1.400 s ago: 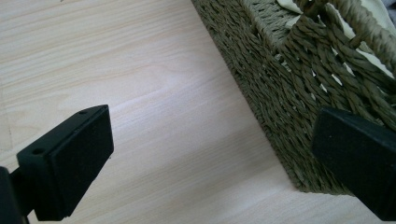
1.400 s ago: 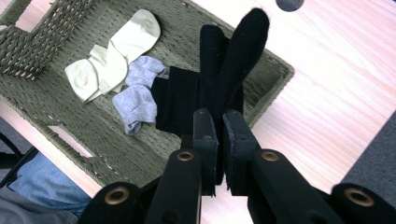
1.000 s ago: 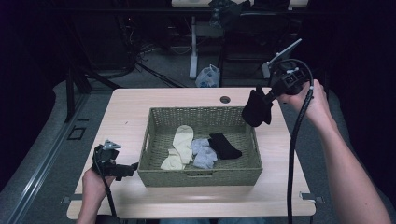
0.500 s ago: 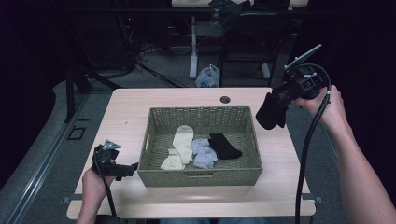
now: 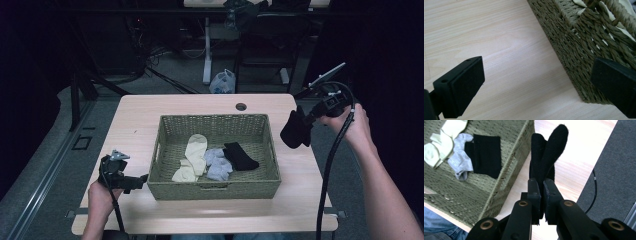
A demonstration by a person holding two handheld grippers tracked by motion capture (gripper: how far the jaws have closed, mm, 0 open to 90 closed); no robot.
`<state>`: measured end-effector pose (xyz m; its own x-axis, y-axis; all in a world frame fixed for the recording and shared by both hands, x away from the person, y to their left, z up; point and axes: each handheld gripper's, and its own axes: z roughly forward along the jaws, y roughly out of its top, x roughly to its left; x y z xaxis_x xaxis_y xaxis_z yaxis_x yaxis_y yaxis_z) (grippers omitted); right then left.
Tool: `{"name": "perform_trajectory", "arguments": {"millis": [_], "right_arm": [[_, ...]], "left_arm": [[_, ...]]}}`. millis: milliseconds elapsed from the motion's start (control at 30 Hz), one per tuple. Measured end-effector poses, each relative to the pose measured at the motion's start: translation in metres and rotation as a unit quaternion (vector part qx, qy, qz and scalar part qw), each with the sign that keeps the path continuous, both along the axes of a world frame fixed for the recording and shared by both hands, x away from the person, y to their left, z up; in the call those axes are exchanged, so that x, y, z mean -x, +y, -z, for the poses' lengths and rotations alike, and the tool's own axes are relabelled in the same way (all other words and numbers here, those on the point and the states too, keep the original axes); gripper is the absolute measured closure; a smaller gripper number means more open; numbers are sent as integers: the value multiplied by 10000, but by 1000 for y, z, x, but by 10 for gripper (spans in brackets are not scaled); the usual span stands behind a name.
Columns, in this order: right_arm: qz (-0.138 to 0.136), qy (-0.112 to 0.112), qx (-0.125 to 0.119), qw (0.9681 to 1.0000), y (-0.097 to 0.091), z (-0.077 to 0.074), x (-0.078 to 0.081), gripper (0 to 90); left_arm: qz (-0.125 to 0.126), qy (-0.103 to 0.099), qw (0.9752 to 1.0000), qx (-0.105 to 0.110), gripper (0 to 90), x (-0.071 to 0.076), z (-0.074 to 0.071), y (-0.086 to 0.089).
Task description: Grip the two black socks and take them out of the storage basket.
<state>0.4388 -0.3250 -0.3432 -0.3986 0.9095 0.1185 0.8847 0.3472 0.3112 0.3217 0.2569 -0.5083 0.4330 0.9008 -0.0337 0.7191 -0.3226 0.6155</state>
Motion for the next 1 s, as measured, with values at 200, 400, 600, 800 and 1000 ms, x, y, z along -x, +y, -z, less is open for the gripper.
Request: {"name": "perform_trajectory", "arguments": {"millis": [200,400,600,800,1000], "right_arm": [[60,105,50,9999,-3,20,0,857],[91,207,190,9996,-5,41,0,857],[135,325,229,9991,-5,60,0,857],[146,418,420,9981,-1,78,-1,857],[193,468,399,9979,3,95,-3,856]], "left_arm": [[14,-2,10000,-11,0,0,0,0],[-10,-30,10000,-33,0,0,0,-1],[-10,-15,10000,-12,0,0,0,0],[17,-6,10000,-21,0,0,0,-1],[7,-15,10000,-32,0,0,1,-1]]}}
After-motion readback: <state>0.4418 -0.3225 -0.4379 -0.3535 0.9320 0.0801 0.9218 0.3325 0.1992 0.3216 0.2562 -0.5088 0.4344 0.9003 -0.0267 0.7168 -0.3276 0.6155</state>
